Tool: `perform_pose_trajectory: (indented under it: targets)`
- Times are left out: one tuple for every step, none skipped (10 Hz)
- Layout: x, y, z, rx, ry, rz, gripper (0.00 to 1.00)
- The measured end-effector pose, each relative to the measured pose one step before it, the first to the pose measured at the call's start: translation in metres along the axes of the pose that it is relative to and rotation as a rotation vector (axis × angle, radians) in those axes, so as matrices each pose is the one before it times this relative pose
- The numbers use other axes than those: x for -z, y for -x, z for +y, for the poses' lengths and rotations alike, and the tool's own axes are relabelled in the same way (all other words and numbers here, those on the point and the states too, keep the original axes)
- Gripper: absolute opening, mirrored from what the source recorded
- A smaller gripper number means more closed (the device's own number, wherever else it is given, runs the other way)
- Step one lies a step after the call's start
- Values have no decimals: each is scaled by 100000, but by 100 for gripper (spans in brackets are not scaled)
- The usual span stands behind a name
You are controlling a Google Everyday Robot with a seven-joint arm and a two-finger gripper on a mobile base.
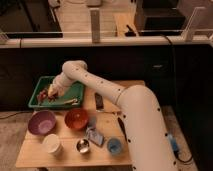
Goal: Place grapes in paper cup
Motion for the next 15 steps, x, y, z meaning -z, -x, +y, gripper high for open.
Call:
perform_pose_trajectory:
  targets:
    - [846, 498, -38, 487, -532, -604, 0]
    - [906, 602, 45, 281, 281, -975, 0]
    - [934, 594, -513, 997, 593, -1511, 0]
    - [587, 488, -510, 1154, 881, -1582, 0]
    - [353, 767, -450, 2167, 1247, -2397, 0]
    - [212, 1137, -244, 4272, 1018, -3694, 0]
    - [358, 746, 31, 2582, 358, -2249, 0]
    - [532, 891, 26, 3515, -46, -3150, 0]
    - [416, 1046, -447, 5214, -1762, -3866, 0]
    - [96, 481, -283, 3177, -2048, -2350, 0]
    - [36, 631, -293, 6034, -4972, -5518, 0]
    - [-208, 451, -632, 6912, -6638, -5474, 0]
    - [-179, 602, -556, 6160, -5502, -5022, 0]
    - [-110, 754, -483, 4913, -6694, -5470, 0]
    - [-196, 265, -331, 2385, -3843, -2445, 0]
